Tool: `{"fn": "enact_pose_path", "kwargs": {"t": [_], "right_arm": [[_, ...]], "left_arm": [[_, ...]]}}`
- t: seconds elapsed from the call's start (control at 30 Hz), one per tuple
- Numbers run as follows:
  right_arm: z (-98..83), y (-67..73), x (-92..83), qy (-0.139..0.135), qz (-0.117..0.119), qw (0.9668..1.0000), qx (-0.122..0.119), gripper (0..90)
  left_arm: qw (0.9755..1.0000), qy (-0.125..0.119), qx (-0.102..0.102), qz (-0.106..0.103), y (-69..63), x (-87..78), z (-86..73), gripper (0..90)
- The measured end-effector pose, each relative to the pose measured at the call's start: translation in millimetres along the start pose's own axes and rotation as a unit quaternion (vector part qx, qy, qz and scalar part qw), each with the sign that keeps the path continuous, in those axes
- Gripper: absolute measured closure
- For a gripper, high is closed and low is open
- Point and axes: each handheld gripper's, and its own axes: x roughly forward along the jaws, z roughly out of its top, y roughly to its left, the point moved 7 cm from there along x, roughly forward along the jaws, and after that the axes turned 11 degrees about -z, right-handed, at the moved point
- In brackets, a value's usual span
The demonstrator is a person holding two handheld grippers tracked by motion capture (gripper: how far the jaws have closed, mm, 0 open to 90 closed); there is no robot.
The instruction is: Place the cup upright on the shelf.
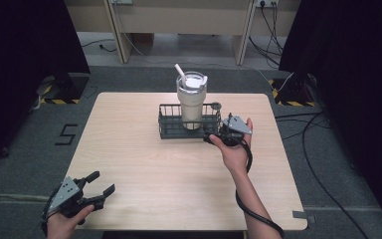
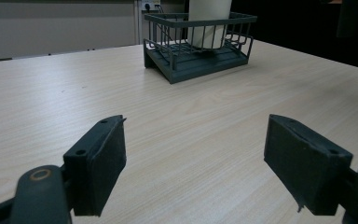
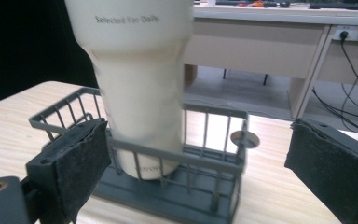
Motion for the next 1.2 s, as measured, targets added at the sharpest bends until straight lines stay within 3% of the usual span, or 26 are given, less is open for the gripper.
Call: {"fn": "enact_pose_path", "kwargs": {"t": [0.07, 0.47, 0.9, 1.2], "right_arm": [[-4.1, -7.8, -6.3, 0.001, -0.007, 1.0000, 0.002, 6.8], [-21.4, -24.7, -34.6, 0.002, -0.015, 0.9999, 0.007, 7.6], [-56.2, -31.0, -59.5, 0.019, -0.011, 0.9997, 0.011, 11.3], [-73.1, -32.3, -73.2, 0.023, -0.006, 0.9993, 0.028, 14.3]], "left_arm": [[1.0000, 0.000, -0.001, -0.001, -0.3, 0.6, 0.0, 20.0], [1.0000, 0.003, 0.003, 0.000, -0.7, 0.8, -0.3, 20.0], [1.0000, 0.003, 0.004, -0.001, -1.0, 1.3, -0.6, 20.0], [1.0000, 0.005, 0.006, 0.000, -1.2, 1.9, -0.5, 20.0]]}}
